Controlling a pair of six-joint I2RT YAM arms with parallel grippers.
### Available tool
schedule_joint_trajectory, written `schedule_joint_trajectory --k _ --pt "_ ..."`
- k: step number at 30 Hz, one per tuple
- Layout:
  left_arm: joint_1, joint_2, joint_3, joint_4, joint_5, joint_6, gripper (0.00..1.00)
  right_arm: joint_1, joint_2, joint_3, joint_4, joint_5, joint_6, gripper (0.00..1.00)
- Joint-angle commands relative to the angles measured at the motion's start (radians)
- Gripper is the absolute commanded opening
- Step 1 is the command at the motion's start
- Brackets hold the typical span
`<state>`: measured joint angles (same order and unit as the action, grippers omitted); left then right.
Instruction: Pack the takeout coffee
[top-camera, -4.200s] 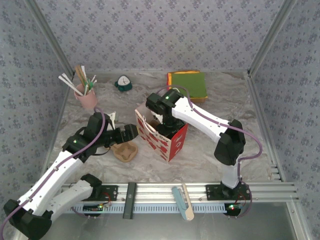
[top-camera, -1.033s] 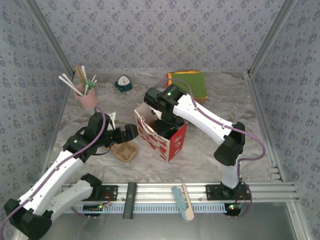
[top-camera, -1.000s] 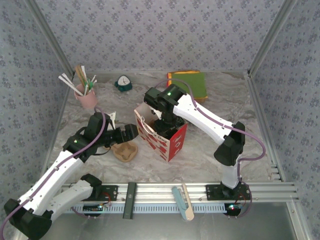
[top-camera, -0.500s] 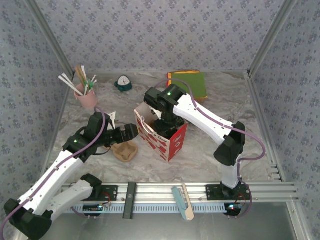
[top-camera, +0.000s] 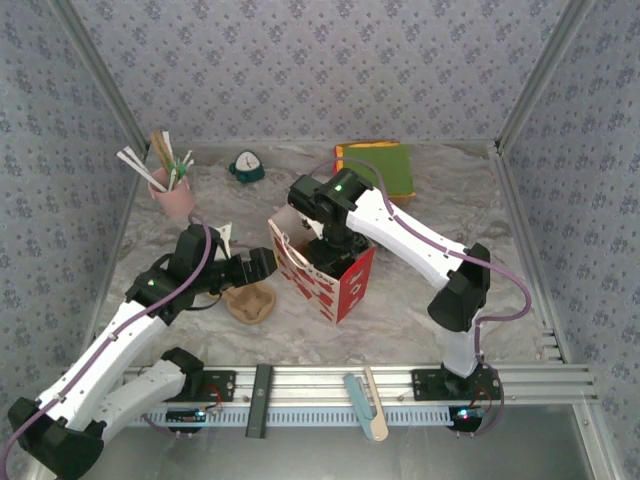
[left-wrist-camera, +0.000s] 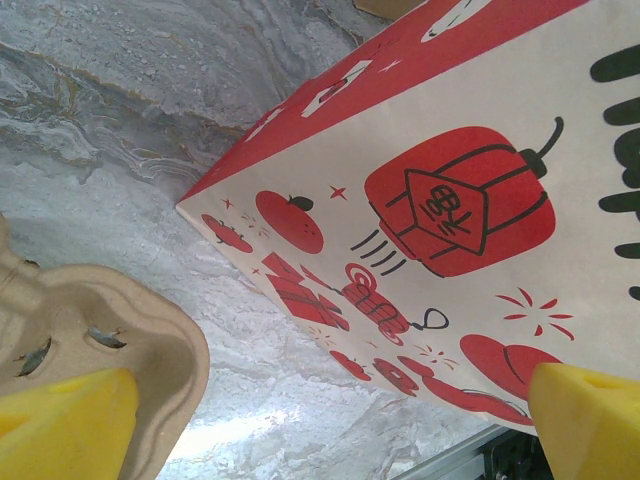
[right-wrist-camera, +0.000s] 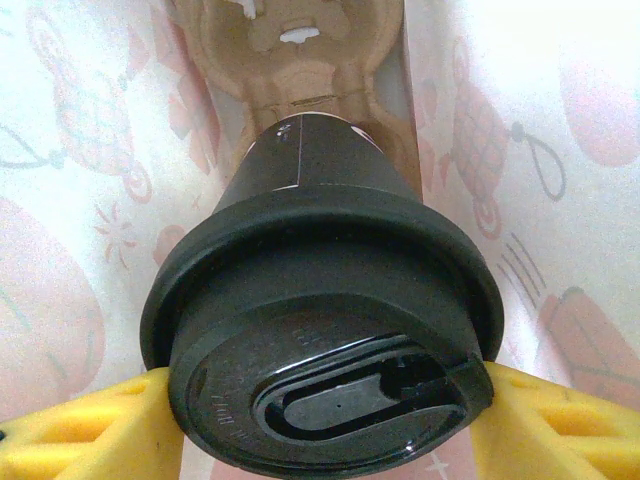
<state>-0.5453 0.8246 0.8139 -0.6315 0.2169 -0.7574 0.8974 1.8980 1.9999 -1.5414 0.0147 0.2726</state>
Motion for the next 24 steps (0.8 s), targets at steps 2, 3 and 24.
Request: schedule_joint_trajectory --k 2,3,24 --pt "-0.006 -0.016 0.009 0.009 -0.001 0.001 1.00 0.001 -0.005 0.011 -0.031 0.006 0.016 0.68" --pt "-0.006 -0.014 0.010 0.009 -0.002 0.001 1.00 0.001 -0.005 0.014 -0.032 0.010 0.017 0.68" --pt "-0.005 0.016 0.142 -0.041 -0.053 0.037 1.00 -0.002 -0.040 0.106 -0.037 0.048 0.026 0.68"
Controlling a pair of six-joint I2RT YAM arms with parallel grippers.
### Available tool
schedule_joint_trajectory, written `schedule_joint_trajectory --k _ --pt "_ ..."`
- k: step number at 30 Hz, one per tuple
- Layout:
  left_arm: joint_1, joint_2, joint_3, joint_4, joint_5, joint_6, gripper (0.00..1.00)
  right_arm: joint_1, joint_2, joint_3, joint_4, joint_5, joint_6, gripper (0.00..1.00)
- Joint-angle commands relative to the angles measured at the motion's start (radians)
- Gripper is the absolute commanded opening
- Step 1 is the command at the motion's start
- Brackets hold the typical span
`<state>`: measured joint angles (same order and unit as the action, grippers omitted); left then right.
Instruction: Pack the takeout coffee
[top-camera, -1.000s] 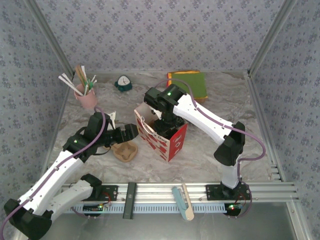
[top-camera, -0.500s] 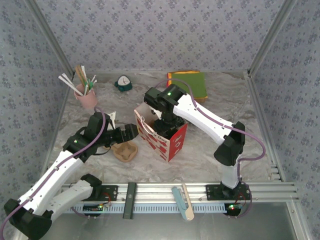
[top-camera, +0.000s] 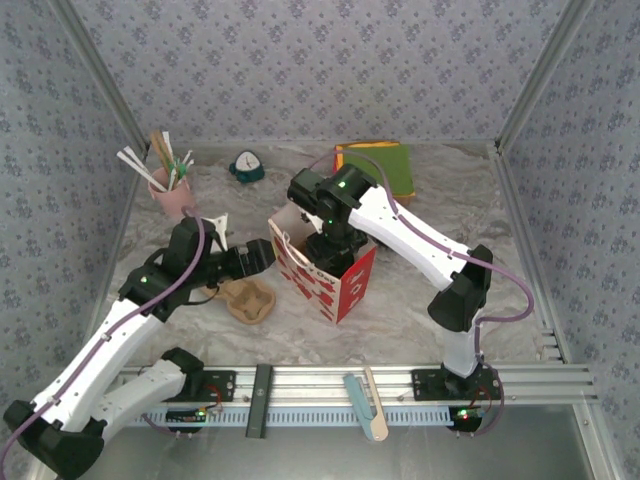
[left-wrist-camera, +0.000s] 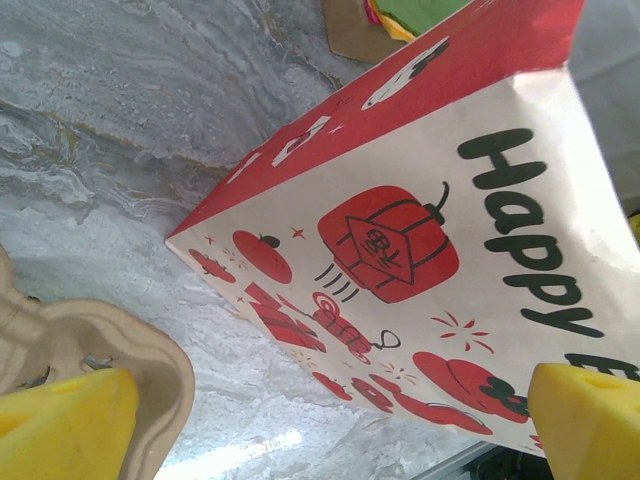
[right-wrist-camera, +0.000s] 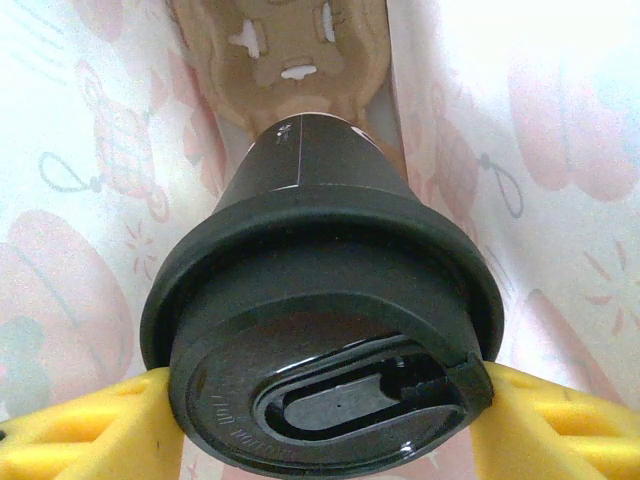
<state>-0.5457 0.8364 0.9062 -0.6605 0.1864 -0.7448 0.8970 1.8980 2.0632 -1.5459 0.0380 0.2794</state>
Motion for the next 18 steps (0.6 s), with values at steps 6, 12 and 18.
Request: schedule_joint_trajectory --k 6,12,18 --pt "-0.005 0.014 0.126 -0.051 -0.067 0.032 1.00 0.000 -0.065 0.071 -0.022 0.048 0.023 0.68" --pt "-0.004 0.016 0.175 -0.055 -0.099 0.035 1.00 0.002 -0.092 0.072 -0.011 0.069 0.030 0.68" --pt "-0.005 0.055 0.224 -0.032 -0.066 0.048 1.00 0.000 -0.101 0.102 -0.017 0.082 0.026 0.68"
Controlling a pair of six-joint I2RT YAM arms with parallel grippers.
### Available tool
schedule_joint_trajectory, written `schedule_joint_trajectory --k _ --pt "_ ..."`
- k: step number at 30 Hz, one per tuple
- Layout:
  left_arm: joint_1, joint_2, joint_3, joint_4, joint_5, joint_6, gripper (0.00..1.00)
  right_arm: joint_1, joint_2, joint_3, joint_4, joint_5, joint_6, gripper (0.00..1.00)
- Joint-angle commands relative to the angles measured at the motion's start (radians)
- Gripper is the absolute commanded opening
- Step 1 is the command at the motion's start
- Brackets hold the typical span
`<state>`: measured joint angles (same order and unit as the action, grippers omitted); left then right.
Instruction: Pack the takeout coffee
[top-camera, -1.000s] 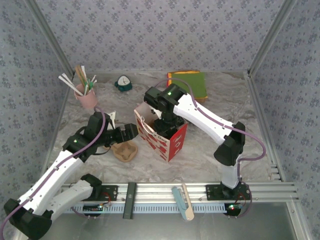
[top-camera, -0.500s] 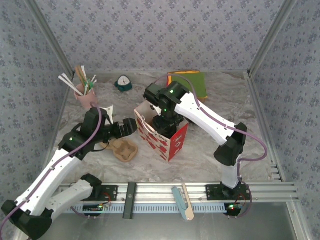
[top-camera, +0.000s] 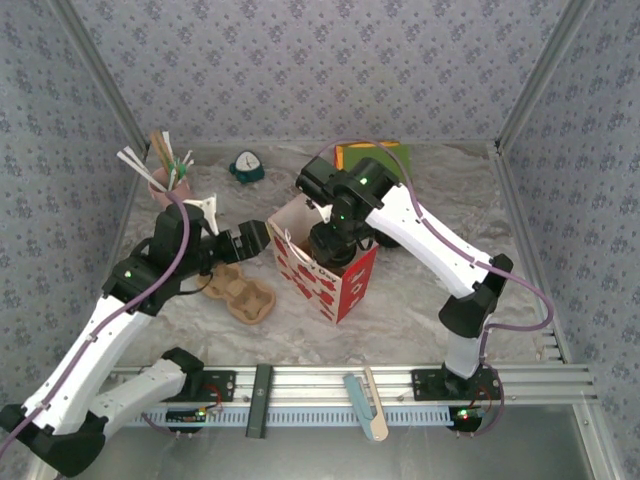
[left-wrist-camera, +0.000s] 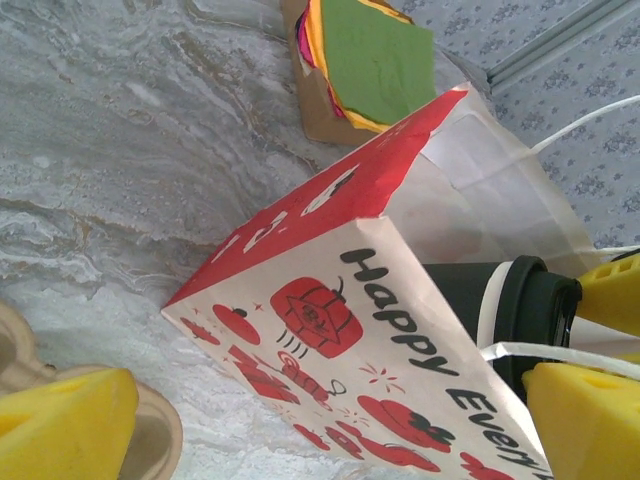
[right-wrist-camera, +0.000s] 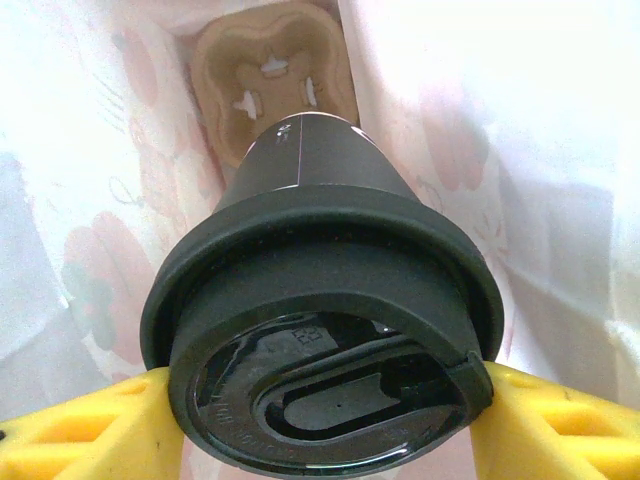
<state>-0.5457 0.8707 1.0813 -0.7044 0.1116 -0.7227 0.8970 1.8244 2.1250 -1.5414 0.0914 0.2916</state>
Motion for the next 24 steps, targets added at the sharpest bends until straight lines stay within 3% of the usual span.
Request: schedule_joint_trajectory --k 1,7,20,24 --pt "-0.006 0.033 0.063 0.020 0.016 0.029 1.00 0.000 -0.027 0.046 -0.022 0.029 0.012 0.68" --pt "-0.007 0.129 0.156 0.064 0.087 0.041 0.87 -0.004 -0.025 0.057 -0.036 0.016 0.006 0.68" --pt "-0.051 0.259 0.279 0.123 0.156 0.046 0.16 -0.015 -0.039 0.065 -0.049 0.010 0.013 0.68" --pt "-0.062 0.308 0.291 0.157 0.179 0.029 0.09 -0.024 -0.045 0.075 -0.049 0.004 0.012 0.68"
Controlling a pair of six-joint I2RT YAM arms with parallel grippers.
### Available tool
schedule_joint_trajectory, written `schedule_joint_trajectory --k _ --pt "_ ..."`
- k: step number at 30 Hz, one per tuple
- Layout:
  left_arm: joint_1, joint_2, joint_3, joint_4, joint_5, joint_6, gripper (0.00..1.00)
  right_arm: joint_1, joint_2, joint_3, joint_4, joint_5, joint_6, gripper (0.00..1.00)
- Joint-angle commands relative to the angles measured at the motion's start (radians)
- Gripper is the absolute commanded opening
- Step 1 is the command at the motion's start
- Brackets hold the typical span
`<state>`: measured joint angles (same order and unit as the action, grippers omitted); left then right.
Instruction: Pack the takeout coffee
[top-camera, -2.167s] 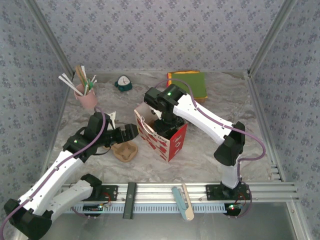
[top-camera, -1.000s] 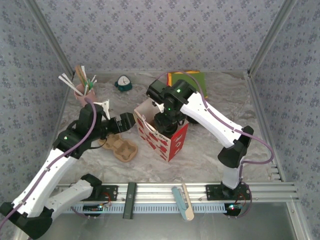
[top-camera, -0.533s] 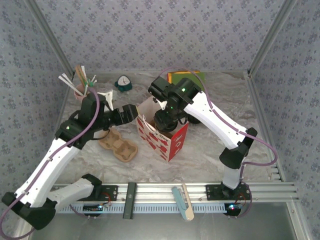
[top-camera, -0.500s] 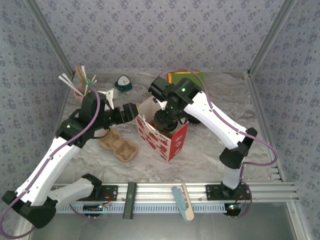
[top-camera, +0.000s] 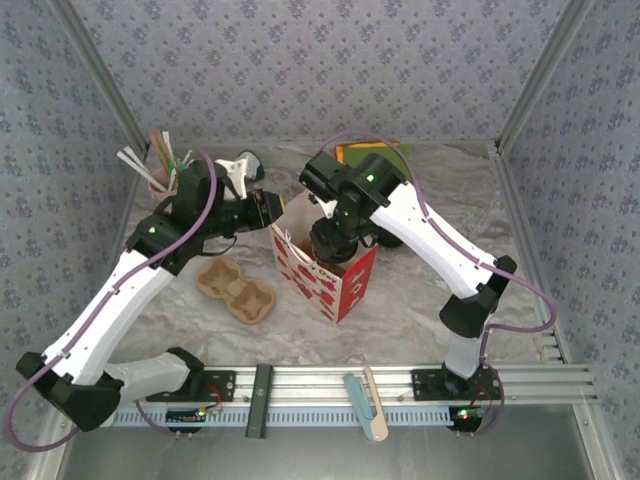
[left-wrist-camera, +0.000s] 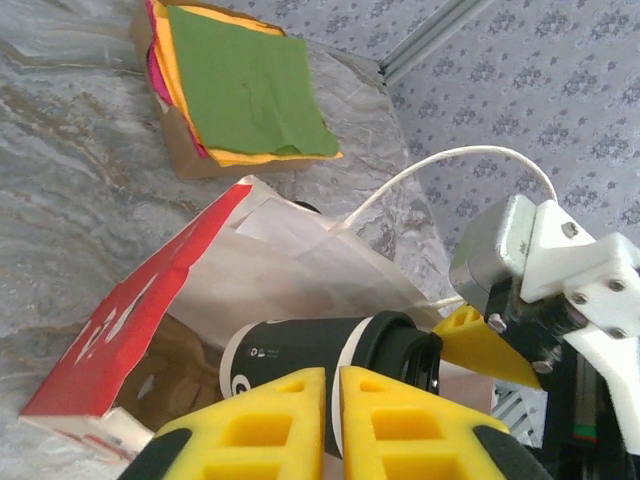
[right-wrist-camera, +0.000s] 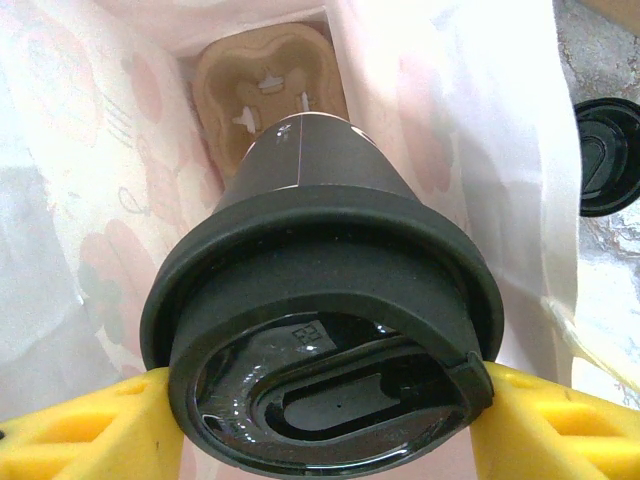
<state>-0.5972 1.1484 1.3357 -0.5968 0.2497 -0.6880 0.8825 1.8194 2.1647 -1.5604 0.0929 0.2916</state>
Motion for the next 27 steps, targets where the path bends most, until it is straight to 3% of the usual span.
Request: schedule_joint_trajectory --k 1,27 --pt "-0.012 0.043 0.044 0.053 0.046 -0.008 0.08 -0.011 -0.044 0.035 -0.030 0.001 0.012 0.68" --pt "-0.049 0.233 0.080 0.085 0.206 -0.026 0.00 -0.030 -0.061 0.051 -0.017 -0.025 0.011 0.69"
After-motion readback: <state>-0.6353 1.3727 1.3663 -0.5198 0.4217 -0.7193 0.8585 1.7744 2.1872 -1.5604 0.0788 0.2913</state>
